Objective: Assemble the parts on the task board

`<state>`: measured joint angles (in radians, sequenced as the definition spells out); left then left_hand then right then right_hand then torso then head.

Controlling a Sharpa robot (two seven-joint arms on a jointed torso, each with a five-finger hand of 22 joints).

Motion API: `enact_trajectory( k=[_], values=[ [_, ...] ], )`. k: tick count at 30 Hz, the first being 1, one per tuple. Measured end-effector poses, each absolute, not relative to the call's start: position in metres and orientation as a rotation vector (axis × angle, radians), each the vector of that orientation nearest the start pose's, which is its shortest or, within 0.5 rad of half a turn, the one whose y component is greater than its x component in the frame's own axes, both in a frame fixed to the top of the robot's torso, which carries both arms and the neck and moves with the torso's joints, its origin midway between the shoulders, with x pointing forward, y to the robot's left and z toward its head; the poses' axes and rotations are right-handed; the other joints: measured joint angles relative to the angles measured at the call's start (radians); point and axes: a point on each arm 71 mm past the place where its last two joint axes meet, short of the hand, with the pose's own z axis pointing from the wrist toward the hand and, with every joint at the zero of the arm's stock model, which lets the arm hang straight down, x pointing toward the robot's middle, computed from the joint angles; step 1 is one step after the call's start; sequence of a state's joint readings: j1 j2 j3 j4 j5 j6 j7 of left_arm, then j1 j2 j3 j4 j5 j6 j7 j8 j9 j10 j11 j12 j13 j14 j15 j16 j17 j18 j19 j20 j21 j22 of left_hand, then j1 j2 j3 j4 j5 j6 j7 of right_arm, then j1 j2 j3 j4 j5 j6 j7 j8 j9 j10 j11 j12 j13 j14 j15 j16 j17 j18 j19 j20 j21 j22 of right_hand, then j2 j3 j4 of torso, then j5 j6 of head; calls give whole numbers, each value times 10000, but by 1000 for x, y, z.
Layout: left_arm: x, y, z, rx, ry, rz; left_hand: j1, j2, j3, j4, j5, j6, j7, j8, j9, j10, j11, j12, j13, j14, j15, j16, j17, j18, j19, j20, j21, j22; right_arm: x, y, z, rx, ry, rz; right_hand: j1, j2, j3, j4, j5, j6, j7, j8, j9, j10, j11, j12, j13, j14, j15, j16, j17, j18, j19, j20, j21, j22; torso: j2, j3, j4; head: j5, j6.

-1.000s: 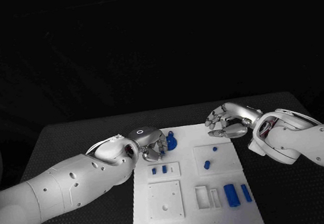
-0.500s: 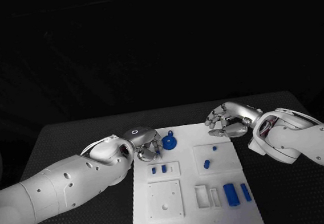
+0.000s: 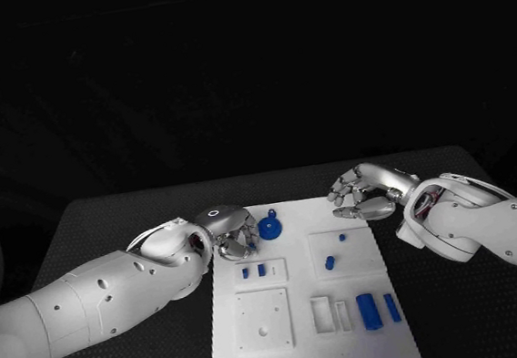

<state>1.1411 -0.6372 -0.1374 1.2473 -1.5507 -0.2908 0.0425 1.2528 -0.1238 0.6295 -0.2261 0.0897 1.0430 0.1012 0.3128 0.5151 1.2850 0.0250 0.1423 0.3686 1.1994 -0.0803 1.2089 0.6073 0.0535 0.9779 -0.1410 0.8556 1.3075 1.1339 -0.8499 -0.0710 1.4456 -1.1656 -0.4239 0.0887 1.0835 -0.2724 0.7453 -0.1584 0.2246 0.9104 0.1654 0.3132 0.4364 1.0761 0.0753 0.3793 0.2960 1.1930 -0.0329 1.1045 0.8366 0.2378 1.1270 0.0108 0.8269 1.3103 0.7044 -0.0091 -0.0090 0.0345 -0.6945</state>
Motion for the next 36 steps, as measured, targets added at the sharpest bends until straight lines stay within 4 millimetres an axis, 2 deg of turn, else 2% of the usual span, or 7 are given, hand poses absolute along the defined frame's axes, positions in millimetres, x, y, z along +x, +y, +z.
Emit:
enact_trajectory(
  k=[36],
  values=[
    [499,168,-271,3637,17867,-6394,-40,40,-7,-20,20,-1,-1,-1,-13,1,0,-20,0,13,23,0,-9,0,-9,-3,0,4,481,-225,-223,984,16628,8309,0,0,0,0,0,-14,14,0,-7,-27,13,0,-7,7,-7,51,-17,0,4,7,-34,-5,0,1,1,36,-35]
  ],
)
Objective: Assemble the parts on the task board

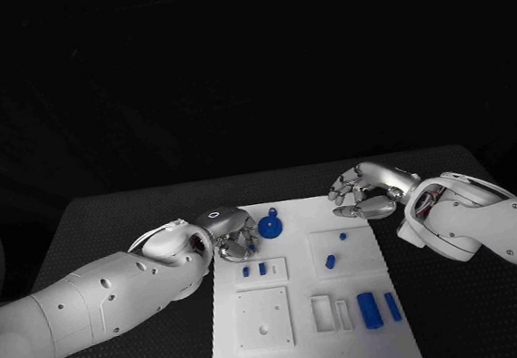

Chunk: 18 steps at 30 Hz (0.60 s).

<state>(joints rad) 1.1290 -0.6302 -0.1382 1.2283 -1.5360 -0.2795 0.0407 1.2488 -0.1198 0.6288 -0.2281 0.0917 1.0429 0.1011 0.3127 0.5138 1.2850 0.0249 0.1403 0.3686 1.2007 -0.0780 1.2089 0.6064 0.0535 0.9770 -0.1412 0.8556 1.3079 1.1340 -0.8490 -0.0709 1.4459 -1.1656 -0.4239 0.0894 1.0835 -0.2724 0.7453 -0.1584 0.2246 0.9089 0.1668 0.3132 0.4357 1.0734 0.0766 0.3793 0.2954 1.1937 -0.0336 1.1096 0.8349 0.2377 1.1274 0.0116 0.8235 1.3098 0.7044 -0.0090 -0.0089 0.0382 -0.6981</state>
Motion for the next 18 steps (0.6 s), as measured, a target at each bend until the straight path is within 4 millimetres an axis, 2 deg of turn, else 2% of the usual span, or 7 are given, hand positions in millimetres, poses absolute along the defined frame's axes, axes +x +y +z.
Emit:
enact_trajectory(
  k=[18],
  values=[
    [498,167,-272,3624,17923,-6438,14,-13,12,-19,-36,-1,-1,0,-6,0,0,9,0,35,-3,0,1,0,-14,18,0,-3,481,-225,-223,984,16627,8309,0,0,0,0,0,14,-14,0,1,-19,-15,0,1,3,-3,0,0,-1,-27,-21,7,-1,0,-1,-2,-5,-4]
  ],
)
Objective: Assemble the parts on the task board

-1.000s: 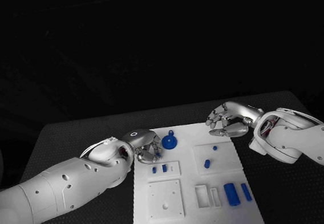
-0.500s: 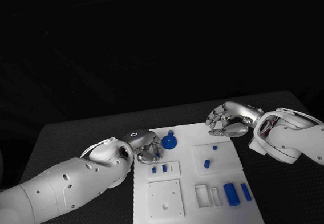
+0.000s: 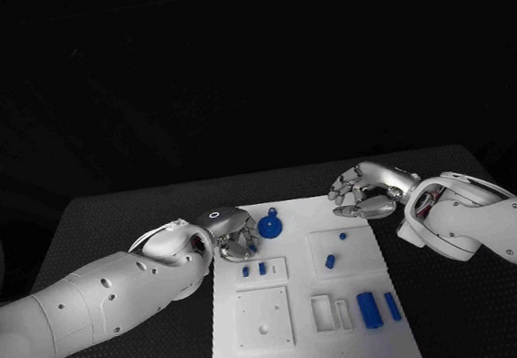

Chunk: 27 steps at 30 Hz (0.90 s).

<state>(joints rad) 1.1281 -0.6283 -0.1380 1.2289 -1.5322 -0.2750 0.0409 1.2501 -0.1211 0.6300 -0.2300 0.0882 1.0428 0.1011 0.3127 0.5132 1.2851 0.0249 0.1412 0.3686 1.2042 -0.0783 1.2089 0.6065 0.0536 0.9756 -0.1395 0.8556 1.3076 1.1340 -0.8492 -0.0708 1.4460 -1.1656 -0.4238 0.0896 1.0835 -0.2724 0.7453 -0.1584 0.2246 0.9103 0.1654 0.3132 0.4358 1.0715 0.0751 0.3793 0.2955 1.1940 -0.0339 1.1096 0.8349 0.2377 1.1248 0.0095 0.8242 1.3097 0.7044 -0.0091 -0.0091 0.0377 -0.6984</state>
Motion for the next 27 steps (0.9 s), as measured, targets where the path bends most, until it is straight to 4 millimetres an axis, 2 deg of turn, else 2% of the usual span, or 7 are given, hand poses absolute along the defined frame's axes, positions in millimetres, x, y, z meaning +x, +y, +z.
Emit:
enact_trajectory(
  k=[8,27],
  values=[
    [498,163,-273,3646,17937,-6499,1,-1,17,17,38,0,0,0,-10,0,0,-1,0,1,0,0,-9,0,0,2,0,-1,481,-224,-223,981,16626,8315,0,0,0,0,0,1,-1,0,0,12,40,0,0,-10,10,0,0,1,-10,11,3,0,1,-3,2,-6,-6],
    [499,163,-275,3594,18085,-6395,-37,38,16,16,35,6,7,-1,0,2,-1,-44,7,2,4,0,-9,0,2,5,0,-3,481,-225,-223,980,16626,8318,0,0,0,0,0,-19,19,0,-9,44,1,0,-7,-10,11,0,0,1,40,-6,3,1,2,3,-2,-20,-8]
  ],
)
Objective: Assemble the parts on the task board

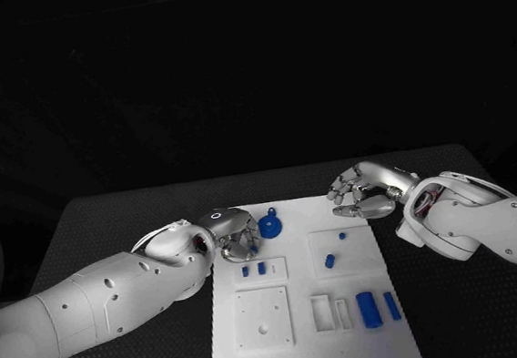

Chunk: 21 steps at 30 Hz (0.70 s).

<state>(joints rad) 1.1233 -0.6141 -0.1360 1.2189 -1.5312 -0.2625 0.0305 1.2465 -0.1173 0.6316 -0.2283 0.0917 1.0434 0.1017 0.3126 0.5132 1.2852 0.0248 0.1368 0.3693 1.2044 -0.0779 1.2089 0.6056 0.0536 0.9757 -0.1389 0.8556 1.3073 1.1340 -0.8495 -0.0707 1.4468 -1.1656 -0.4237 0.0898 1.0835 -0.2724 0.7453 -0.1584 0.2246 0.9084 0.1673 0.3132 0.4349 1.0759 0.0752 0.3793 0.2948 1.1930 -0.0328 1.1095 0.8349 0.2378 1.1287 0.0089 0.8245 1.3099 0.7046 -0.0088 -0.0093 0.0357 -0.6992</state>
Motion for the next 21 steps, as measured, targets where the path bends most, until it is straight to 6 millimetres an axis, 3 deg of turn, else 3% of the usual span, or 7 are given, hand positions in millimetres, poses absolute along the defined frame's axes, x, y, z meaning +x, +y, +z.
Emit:
enact_trajectory(
  k=[21],
  values=[
    [499,162,-277,3589,18182,-6309,4,-3,14,-39,-30,15,15,-28,-6,64,0,-3,32,0,32,0,-10,-1,-24,11,0,6,481,-225,-223,982,16627,8310,0,0,0,0,14,17,-17,0,2,-7,1,0,1,9,-9,0,0,0,0,3,1,1,-1,-5,2,-27,-26]
  ],
)
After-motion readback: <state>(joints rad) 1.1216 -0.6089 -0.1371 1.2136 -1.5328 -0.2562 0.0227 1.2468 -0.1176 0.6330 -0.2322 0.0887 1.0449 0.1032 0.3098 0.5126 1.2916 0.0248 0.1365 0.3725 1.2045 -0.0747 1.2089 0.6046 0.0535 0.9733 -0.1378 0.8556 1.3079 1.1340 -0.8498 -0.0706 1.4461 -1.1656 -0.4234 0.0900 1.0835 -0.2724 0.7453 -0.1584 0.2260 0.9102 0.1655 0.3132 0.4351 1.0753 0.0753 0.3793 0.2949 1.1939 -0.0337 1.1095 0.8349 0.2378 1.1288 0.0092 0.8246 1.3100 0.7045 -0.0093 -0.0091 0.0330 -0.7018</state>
